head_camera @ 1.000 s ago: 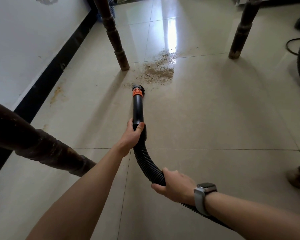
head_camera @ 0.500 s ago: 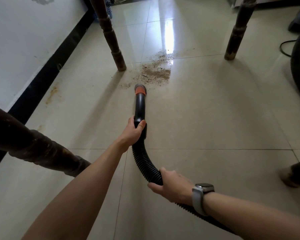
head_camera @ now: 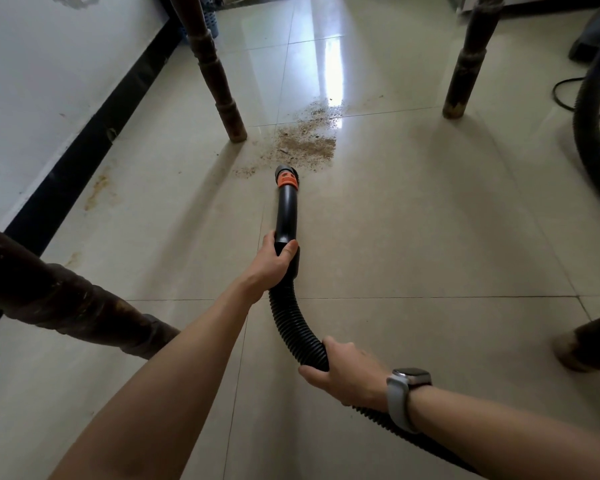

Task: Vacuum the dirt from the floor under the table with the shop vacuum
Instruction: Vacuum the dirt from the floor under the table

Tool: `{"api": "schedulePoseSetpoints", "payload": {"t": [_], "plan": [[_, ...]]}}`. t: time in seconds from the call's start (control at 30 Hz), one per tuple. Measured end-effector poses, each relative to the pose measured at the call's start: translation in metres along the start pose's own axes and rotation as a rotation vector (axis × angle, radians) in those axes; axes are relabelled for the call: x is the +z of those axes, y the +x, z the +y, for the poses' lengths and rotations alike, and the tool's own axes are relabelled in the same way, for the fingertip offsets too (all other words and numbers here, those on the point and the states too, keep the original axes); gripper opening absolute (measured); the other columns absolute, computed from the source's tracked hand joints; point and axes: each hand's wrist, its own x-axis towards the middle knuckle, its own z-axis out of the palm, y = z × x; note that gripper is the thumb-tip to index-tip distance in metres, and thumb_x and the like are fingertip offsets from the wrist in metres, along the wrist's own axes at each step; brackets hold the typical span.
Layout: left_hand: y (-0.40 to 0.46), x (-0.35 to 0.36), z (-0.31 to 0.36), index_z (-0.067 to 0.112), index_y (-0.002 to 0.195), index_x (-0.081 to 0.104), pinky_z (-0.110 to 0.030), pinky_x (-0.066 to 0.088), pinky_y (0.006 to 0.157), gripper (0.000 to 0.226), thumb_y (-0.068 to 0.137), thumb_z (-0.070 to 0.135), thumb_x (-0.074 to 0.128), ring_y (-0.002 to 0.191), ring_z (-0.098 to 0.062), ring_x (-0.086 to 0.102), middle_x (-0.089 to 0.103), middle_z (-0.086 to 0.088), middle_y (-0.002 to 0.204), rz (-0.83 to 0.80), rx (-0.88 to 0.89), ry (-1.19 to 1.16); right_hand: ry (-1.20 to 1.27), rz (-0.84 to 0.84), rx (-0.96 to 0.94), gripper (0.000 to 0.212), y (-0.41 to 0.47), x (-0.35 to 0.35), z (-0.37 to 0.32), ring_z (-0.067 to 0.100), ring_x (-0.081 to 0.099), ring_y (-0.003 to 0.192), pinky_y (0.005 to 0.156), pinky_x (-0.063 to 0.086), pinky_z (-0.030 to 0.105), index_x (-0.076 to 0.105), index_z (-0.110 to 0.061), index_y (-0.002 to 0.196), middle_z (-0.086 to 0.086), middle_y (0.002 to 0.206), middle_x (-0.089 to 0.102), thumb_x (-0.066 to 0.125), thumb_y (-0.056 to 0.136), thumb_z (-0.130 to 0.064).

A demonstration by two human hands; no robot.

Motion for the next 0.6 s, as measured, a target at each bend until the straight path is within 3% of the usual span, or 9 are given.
{"api": "schedulePoseSetpoints", "payload": {"t": [0.13,0.43,0.6], "plan": [[-0.001,0.004,0.000,0.018,0.150,0.012,-0.048,0.047,0.097,0.062,0.099,0.036,0.043,0.116,-0.033,0.053,0.043,-0.015,0.138,-0.021,0.005,0.021,0.006,0.005,0.003,0.046,-0.003,0.002,0.003,0.028,0.063,0.092,0.075,0.051,0.035,0.046,-0.013,0.109,0.009,0.105,0.063,0.049,0.090,-0.054],[0.009,0.015,0.014,0.017,0.147,0.017,-0.043,0.051,0.087,0.057,0.099,0.035,0.042,0.106,-0.031,0.057,0.049,-0.012,0.125,-0.023,0.012,0.019,0.080,0.031,0.014,0.048,0.000,-0.006,0.011,0.029,0.063,0.088,0.079,0.055,0.045,0.047,-0.012,0.112,0.010,0.107,0.063,0.050,0.089,-0.054],[0.010,0.026,0.016,0.017,0.147,0.019,-0.046,0.049,0.093,0.056,0.099,0.034,0.043,0.109,-0.031,0.056,0.049,-0.013,0.127,-0.028,0.028,0.040,0.090,0.044,0.030,0.048,-0.001,-0.006,0.019,0.027,0.060,0.085,0.080,0.054,0.043,0.047,-0.011,0.112,0.011,0.108,0.062,0.050,0.089,-0.053]]}}
